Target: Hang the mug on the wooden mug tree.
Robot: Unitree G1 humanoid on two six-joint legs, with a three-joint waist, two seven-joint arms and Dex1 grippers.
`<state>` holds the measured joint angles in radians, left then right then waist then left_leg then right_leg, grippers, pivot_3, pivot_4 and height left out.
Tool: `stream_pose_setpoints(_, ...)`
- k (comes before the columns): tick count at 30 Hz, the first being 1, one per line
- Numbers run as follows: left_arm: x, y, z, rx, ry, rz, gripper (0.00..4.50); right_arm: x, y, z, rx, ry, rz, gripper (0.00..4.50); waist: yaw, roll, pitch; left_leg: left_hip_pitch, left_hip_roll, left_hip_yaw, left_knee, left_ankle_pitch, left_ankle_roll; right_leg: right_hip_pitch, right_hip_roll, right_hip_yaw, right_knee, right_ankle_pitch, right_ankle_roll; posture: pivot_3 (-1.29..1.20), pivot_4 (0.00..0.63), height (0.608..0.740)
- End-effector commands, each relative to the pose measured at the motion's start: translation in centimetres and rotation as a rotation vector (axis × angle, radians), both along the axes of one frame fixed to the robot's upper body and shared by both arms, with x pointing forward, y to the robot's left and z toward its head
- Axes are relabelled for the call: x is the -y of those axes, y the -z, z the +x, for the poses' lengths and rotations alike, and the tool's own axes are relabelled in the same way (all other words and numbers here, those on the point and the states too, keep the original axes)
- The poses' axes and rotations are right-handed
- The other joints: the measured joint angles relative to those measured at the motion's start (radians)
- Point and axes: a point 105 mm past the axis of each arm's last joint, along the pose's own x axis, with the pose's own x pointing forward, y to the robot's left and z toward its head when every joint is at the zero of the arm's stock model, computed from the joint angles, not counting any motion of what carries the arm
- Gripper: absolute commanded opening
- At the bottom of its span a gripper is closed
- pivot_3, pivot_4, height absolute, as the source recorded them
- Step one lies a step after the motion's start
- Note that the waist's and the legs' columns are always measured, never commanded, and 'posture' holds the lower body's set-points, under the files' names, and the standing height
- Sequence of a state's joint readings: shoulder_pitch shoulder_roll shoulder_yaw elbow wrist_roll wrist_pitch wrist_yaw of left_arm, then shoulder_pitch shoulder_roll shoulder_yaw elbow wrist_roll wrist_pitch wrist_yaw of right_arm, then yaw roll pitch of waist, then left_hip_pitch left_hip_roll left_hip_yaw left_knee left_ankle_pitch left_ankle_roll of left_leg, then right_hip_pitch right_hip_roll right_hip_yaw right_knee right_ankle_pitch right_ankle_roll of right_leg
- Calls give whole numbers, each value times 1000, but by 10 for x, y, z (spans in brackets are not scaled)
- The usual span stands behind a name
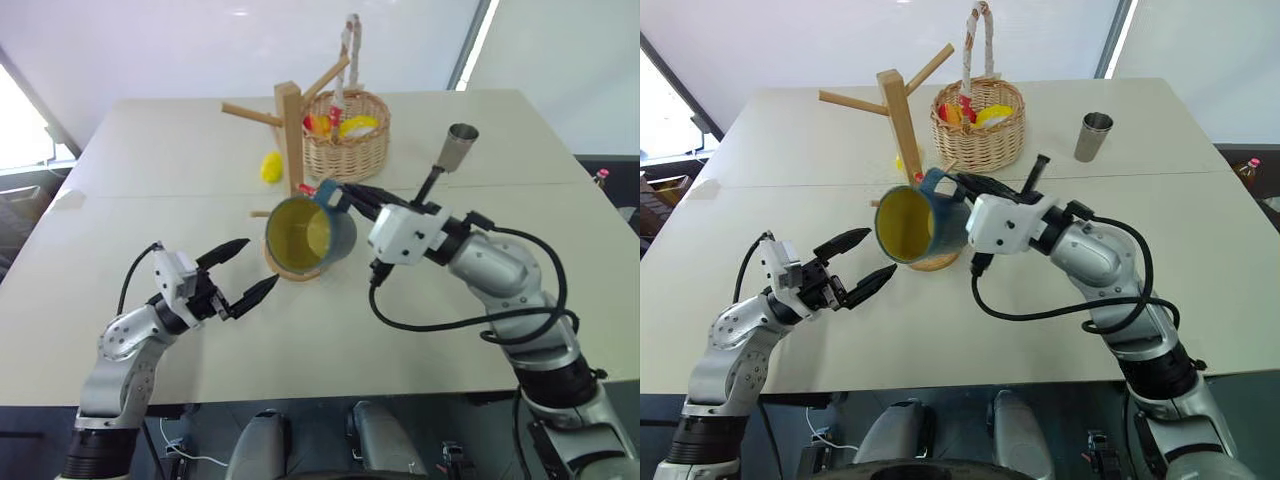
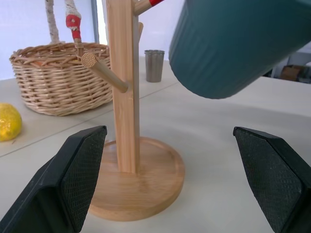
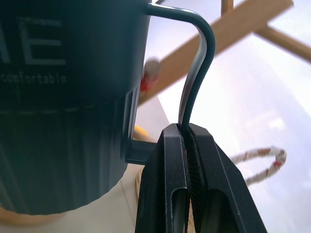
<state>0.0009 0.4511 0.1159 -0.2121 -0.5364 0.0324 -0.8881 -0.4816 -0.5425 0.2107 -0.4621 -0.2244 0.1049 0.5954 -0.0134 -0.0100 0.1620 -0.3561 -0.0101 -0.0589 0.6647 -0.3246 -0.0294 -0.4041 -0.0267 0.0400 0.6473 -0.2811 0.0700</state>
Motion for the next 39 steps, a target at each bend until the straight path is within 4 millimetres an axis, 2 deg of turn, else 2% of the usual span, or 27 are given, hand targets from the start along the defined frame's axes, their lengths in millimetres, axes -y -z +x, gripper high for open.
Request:
stream_pose_setpoints(1,-3,-10,-4,44,-5,-7,4500,-6,-12,0,37,-11,14,22,1,0,0,0,0,0,0,0,0,0,0,0,0,0,0,0,150,740)
stream_pose_setpoints(8,-3,-8,-4,40,-12,-7,4500,-13,-5,13,2,15,-31,22,-1,0,0,0,0,0,0,0,0,-1,0,0,0,0,0,0,150,740)
stream_pose_setpoints(16,-2,-8,-4,38,-10,-19,4500,-15,-3,18,-34,32,-25,22,-1,0,0,0,0,0,0,0,0,-1,0,0,0,0,0,0,150,740)
stream_pose_setpoints(17,-1,-8,-4,38,-10,-20,4500,-15,-3,19,-35,32,-24,657,-1,0,0,0,0,0,0,0,0,-1,0,0,0,0,0,0,150,740)
stream_pose_setpoints(18,-1,-9,-4,38,-10,-20,4500,-14,-4,19,-34,33,-22,952,-1,0,0,-1,0,0,0,0,0,-1,0,0,0,0,0,0,150,740)
stream_pose_setpoints(23,-1,-9,-3,38,-11,-22,4500,-8,-10,19,2,52,-17,3497,-1,0,0,0,0,0,0,0,0,-1,0,0,0,0,0,0,150,740)
stream_pose_setpoints(26,-2,-8,-3,35,-17,-24,4500,4,-15,19,4,71,7,3497,0,0,0,-1,0,0,0,0,0,-1,0,0,0,0,0,0,150,740)
stream_pose_setpoints(30,-9,-4,2,9,-79,-39,4500,38,-11,18,-76,109,105,3497,4,-1,0,-1,0,0,0,0,0,0,-1,0,-1,0,0,0,150,740)
stream_pose_setpoints(33,-24,5,13,-43,-192,-81,4500,69,8,19,-202,164,269,3497,2,-1,0,-1,0,0,-1,0,0,0,-1,0,-1,0,0,0,150,740)
stream_pose_setpoints(36,-45,18,25,-103,-359,-126,4500,98,39,23,-318,261,449,3497,-1,-1,0,0,0,0,-1,0,0,0,-1,0,-1,0,0,0,150,740)
stream_pose_setpoints(39,-69,32,36,-157,-542,-146,4500,110,68,25,-411,330,575,3497,-4,-1,0,1,0,0,-1,0,0,0,0,0,1,0,0,0,150,740)
